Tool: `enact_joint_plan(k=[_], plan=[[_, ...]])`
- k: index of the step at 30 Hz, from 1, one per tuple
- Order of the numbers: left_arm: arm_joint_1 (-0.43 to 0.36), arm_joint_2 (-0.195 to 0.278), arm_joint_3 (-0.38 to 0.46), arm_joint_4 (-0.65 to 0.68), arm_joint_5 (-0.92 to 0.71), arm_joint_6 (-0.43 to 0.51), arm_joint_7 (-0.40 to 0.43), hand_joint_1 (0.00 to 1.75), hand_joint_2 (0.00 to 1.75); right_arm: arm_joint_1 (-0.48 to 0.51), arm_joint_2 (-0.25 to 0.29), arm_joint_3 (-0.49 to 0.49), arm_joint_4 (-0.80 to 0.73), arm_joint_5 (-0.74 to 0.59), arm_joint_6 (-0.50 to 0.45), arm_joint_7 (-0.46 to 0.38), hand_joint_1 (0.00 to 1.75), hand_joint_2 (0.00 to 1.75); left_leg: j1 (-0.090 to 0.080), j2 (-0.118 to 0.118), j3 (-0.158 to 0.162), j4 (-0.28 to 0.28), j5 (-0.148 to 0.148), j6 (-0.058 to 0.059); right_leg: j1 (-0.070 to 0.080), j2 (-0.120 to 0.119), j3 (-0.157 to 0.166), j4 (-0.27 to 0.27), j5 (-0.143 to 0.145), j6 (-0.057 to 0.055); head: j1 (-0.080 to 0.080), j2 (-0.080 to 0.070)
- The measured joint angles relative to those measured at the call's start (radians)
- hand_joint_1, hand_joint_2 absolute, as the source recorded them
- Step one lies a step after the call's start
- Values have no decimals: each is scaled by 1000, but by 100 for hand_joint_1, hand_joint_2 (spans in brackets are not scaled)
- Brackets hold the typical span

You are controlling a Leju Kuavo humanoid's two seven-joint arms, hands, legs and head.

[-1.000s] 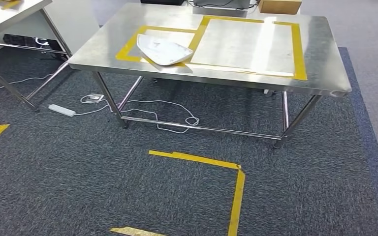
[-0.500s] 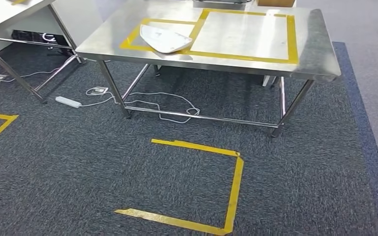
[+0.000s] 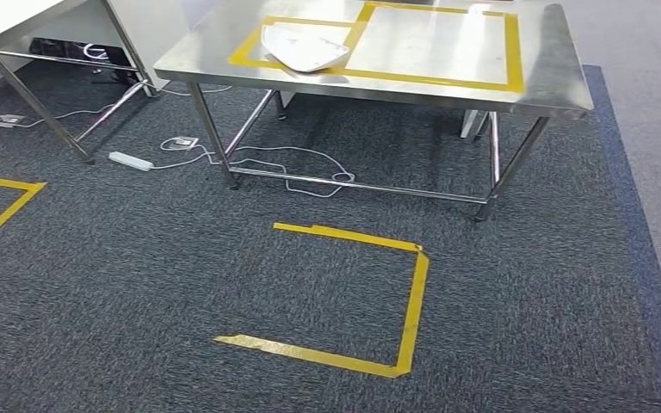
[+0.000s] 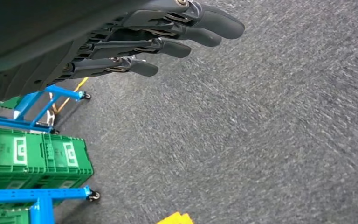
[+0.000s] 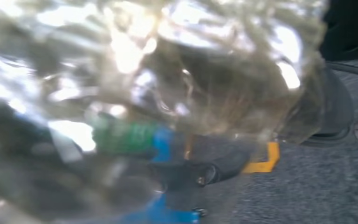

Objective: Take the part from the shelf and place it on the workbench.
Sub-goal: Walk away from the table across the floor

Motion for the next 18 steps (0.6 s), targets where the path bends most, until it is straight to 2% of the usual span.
enact_joint_plan(k=[1,2,3,4,5,6,8,9,10,11,12,13,14,15,16,17,18], plan=[[-2,0,-3,0,3,1,-2,0,0,0,0,-3,0,0,0,0,0,0,0,0,-4,2,10,-5,2,0,34,-57,-20,-6,0,0],[-3,1,-6,0,7,1,-4,0,0,1,0,-5,0,0,0,0,0,0,1,0,-6,2,20,-11,5,0,47,-87,-30,-14,0,0],[-5,2,-10,1,12,2,-6,0,0,1,0,-7,-1,0,0,-2,0,0,2,-1,-9,2,28,-16,5,-1,38,-89,-26,-23,1,0],[-7,3,-16,2,17,3,-8,0,0,2,0,-8,-1,0,0,-3,0,0,4,-2,-13,7,19,-23,5,-3,28,-87,-17,-32,2,0],[-7,4,-21,2,24,3,-10,0,0,3,0,-9,-1,0,0,-3,0,0,6,-4,-20,26,-13,-29,4,-5,17,-86,-5,-41,2,0],[-6,5,-25,2,29,4,-12,0,0,4,0,-10,-1,0,0,-3,0,0,8,-6,-28,62,-63,-35,3,-8,4,-86,8,-48,-1,0],[-7,6,-31,3,37,6,-14,0,0,7,0,-12,-1,0,0,-3,0,0,12,-7,-46,181,-176,-45,4,-11,-25,-83,32,-54,-6,0],[-9,6,-35,4,41,6,-16,0,0,9,0,-13,-1,0,0,-3,0,0,14,-7,-51,243,-203,-49,5,-13,-42,-79,43,-53,-8,0],[-12,6,-38,4,45,7,-17,0,0,10,0,-13,-1,0,0,-3,0,0,17,-7,-47,285,-202,-52,5,-14,-62,-72,53,-51,-8,0],[-14,6,-43,5,50,8,-19,0,0,10,0,-14,-1,0,0,-3,0,0,20,-7,-31,299,-181,-55,5,-15,-83,-63,62,-49,-8,0],[-16,6,-47,5,56,9,-20,0,0,11,0,-15,-1,0,0,-3,0,0,23,-7,1,276,-150,-57,4,-15,-103,-52,70,-46,-8,0],[-17,6,-50,5,61,10,-22,0,0,11,0,-16,-1,0,0,-3,0,0,26,-7,49,221,-128,-59,3,-15,-120,-40,76,-42,-8,0],[-18,7,-52,5,64,10,-24,0,0,12,0,-18,-1,0,0,-3,0,0,29,-9,105,144,-122,-59,3,-14,-135,-26,81,-37,-9,0],[-20,8,-54,5,66,11,-25,0,0,13,0,-19,-1,0,0,-3,0,0,29,-11,152,73,-130,-55,4,-14,-147,-14,88,-32,-9,0],[-22,8,-55,5,67,11,-26,0,0,13,0,-20,-1,0,0,-3,0,0,28,-13,183,21,-144,-51,5,-14,-159,-5,95,-26,-8,0],[-23,9,-56,5,67,11,-27,0,0,13,0,-21,-1,0,0,-3,0,0,26,-14,194,-8,-153,-46,5,-14,-169,1,103,-21,-8,0],[-24,9,-58,5,67,11,-27,0,0,14,0,-22,-1,0,0,-3,0,0,24,-14,187,-14,-155,-38,4,-14,-177,3,112,-14,-7,0]])
